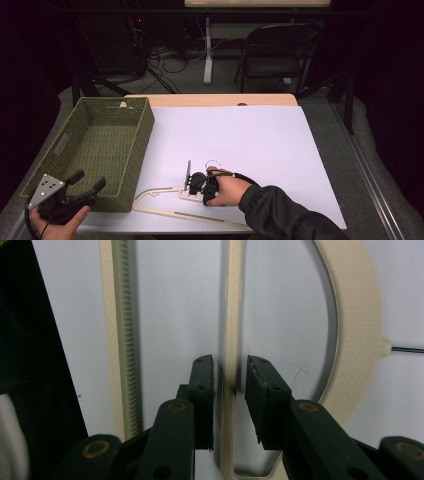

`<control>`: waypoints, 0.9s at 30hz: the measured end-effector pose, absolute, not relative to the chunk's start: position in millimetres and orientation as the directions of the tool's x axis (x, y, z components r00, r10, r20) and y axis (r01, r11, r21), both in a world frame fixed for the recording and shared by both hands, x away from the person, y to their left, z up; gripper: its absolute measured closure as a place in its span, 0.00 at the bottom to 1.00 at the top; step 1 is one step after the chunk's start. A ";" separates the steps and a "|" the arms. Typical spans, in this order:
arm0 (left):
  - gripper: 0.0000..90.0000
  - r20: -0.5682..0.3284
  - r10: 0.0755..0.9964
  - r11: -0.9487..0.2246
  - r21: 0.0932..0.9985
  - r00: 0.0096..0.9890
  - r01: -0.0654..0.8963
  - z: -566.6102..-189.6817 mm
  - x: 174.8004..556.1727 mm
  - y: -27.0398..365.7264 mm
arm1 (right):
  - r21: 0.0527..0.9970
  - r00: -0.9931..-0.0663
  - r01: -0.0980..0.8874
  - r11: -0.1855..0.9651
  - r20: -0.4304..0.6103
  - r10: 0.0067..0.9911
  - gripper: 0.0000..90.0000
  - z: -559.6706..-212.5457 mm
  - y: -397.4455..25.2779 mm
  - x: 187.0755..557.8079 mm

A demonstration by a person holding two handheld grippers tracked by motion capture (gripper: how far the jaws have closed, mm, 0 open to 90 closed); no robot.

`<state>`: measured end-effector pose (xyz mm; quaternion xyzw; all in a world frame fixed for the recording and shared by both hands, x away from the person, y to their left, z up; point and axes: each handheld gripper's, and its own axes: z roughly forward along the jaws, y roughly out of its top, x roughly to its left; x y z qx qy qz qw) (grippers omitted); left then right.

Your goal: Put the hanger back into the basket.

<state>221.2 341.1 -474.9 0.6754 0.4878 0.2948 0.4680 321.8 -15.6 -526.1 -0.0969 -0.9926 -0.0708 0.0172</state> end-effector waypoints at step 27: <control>0.26 -0.060 0.937 -0.082 0.920 0.343 0.384 -475.0 221.0 342.1 | 0.131 -0.981 0.195 0.972 0.038 0.191 0.94 -528.1 -13.9 321.5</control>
